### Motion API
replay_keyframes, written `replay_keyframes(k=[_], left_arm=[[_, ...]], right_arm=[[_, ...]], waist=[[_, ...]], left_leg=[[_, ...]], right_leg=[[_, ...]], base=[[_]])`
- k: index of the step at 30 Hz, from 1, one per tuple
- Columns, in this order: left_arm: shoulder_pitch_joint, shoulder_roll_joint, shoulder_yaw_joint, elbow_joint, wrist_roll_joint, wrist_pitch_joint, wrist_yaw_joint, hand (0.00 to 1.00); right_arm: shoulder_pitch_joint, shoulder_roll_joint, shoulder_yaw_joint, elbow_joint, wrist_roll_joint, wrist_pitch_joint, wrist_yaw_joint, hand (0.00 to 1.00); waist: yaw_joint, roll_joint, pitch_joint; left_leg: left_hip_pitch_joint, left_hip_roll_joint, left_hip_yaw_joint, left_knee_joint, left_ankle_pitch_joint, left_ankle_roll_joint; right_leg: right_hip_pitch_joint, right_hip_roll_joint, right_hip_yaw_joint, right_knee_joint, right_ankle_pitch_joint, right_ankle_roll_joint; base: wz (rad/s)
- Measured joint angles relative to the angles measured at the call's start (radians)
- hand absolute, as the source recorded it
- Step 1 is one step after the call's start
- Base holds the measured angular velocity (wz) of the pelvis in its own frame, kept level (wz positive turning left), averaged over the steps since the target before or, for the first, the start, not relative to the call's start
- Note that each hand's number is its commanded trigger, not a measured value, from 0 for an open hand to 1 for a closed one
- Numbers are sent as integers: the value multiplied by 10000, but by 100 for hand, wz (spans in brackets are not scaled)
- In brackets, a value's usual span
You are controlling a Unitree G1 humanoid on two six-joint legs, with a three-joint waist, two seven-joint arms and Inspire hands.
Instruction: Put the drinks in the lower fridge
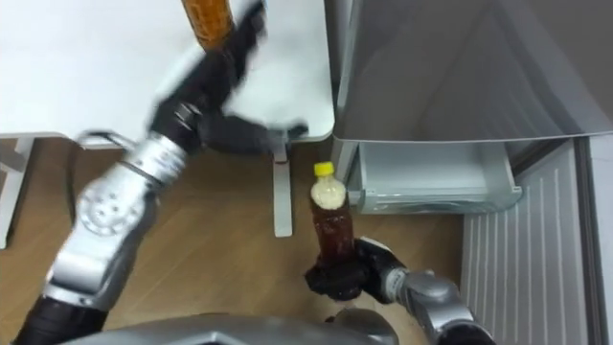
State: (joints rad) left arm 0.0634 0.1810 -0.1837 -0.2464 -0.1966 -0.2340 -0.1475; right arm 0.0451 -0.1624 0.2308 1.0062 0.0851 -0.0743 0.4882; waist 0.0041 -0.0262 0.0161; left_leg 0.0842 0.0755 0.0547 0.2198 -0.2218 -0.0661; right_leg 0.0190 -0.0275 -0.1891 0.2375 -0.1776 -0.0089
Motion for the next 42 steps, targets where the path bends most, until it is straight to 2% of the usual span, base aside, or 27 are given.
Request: replay_keyframes(k=[4,8,13,15,18,20,21,22,24,25,28,30,33,36,39,42], left_arm=[[9,-44,259,-226,-60,15,470,0],[8,-138,608,-986,-64,14,711,0],[4,-218,964,-1803,-63,-129,1065,0],[-4,-214,1188,-1954,-52,-145,1330,0],[-11,-222,1466,-2146,128,-148,1615,0],[1,-220,1908,-2486,343,-151,1912,0],[0,-219,2205,-2783,518,-220,2145,0],[-7,-213,2325,-2879,583,-331,2277,0],[-9,-221,2757,-3145,912,-596,2623,0],[-6,-223,3055,-3223,1063,-836,2851,0],[-15,-206,4292,-3400,1230,-940,3457,0],[-17,-93,5203,-3439,1542,-964,4296,0],[-18,-83,6148,-3436,1786,-1072,5230,0],[-10,-75,6727,-3277,1392,-1219,5807,0],[43,-75,7045,-2715,885,-1224,5956,0],[666,-73,7115,-1431,721,-1138,6201,0]], right_arm=[[171,-37,-204,37,814,-8,-187,100],[189,29,-250,429,1316,-32,-233,100],[166,116,-383,1200,1924,-412,-318,100],[165,132,-381,1563,2393,-507,-413,100],[183,139,-390,1747,2723,-600,-499,100],[338,146,-635,1784,2842,-709,-509,100],[403,148,-779,1784,2861,-765,-508,100],[434,148,-829,1782,2863,-788,-509,100],[522,171,-1067,1803,2843,-794,-506,100],[569,186,-1231,1825,2839,-795,-506,100],[839,201,-1620,1863,3143,-829,-483,100],[989,203,-2068,1959,3303,-879,-476,100],[1141,192,-2342,2021,3293,-877,-502,100],[1289,192,-2472,1924,3297,-862,-531,100],[1355,196,-2566,1879,3313,-767,-628,100],[1450,194,-2629,1774,3412,-612,-923,100]], waist=[[27,-26,-17],[30,-76,-53],[59,-73,-127],[74,-44,-203],[72,-30,-193],[227,12,-189],[242,34,-152],[259,45,-124],[280,61,-123],[307,85,-105],[378,199,-109],[557,291,-115],[683,345,-114],[900,385,-112],[1043,413,-114],[1135,467,-124]], left_leg=[[-70,0,-1,6,0,0],[-64,0,-24,7,0,0],[89,6,-19,-80,0,0],[175,5,-25,-154,0,0],[228,9,-32,-164,0,0],[363,8,-28,-222,0,0],[453,8,-32,-248,0,0],[506,7,-39,-262,0,0],[603,-1,-64,-308,0,0],[672,-1,-75,-340,0,0],[704,-2,-131,-339,0,-1],[758,-6,-281,-341,0,-1],[839,-4,-355,-361,0,-1],[866,-6,-363,-396,0,-1],[885,-10,-378,-410,0,-1],[1023,-23,-376,-419,-1,-2]], right_leg=[[-76,1,-29,0,-7,9],[-28,-2,-73,-46,-6,10],[141,19,-77,-185,5,17],[217,18,-90,-211,5,19],[319,28,-106,-309,17,28],[387,43,-58,-344,21,33],[446,49,-31,-356,21,34],[506,50,-31,-371,17,39],[582,54,-41,-472,8,54],[678,65,-47,-541,1,66],[781,67,-85,-568,-4,72],[842,83,-78,-648,-4,71],[937,101,-95,-684,-5,70],[958,95,-98,-701,-8,72],[981,90,-102,-711,-12,77],[1100,91,-59,-719,-24,92]], base=[[3],[2],[0],[0],[0],[-9],[-10],[-3],[3],[7],[4],[0],[1],[0],[0],[0]])
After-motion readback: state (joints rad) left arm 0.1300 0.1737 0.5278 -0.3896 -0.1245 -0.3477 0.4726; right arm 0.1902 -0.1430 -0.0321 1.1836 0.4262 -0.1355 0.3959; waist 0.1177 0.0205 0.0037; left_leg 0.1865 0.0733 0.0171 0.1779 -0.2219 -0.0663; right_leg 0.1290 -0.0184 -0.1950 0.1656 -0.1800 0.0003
